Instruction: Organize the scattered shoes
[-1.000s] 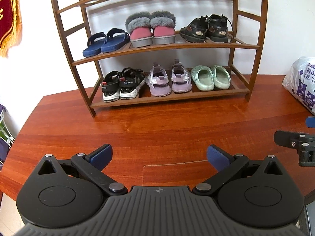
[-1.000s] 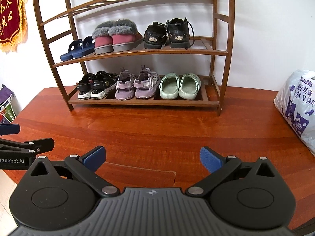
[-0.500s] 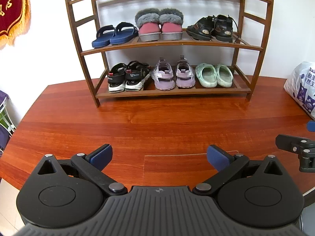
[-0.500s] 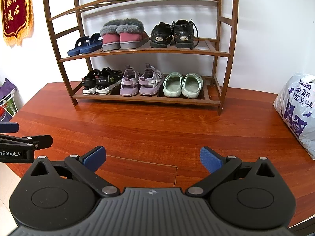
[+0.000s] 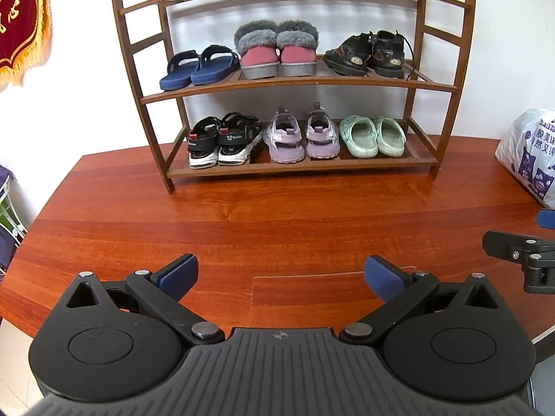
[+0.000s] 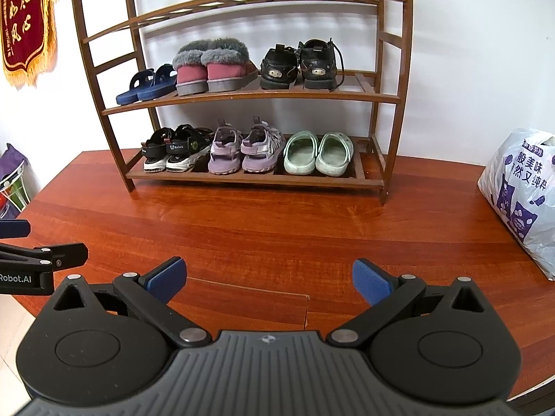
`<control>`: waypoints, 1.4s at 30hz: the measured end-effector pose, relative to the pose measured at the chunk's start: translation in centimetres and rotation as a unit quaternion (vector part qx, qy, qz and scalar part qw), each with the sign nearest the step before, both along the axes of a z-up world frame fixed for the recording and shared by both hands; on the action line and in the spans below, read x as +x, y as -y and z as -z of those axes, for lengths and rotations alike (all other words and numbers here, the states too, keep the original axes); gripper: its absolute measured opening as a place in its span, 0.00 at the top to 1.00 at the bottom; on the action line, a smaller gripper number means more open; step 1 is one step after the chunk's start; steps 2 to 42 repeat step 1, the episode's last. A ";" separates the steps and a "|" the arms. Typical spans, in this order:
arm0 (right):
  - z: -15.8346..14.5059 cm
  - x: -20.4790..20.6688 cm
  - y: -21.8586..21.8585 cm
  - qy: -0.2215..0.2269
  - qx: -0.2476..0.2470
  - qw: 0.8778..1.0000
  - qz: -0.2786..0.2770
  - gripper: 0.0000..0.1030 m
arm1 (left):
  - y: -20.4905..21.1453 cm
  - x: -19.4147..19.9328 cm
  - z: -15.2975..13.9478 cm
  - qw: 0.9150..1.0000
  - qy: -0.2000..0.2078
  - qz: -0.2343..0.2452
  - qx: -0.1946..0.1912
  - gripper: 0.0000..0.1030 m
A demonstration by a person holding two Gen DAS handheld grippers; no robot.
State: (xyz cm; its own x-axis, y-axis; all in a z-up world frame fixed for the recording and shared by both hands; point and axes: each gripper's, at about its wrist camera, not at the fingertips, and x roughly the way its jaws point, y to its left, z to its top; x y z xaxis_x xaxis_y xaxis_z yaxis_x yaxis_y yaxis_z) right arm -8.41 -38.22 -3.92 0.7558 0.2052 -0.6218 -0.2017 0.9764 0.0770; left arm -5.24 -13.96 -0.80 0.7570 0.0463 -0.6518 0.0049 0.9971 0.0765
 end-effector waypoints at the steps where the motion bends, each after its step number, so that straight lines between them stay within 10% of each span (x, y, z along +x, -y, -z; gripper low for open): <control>1: 0.0 0.0 0.0 0.001 0.000 1.000 0.000 0.01 | -0.1 0.0 -0.1 1.000 0.001 0.000 0.000 0.00; 42: 0.0 0.0 0.0 0.001 0.000 1.000 0.000 0.01 | -0.1 0.0 -0.1 1.000 0.001 0.000 0.000 0.00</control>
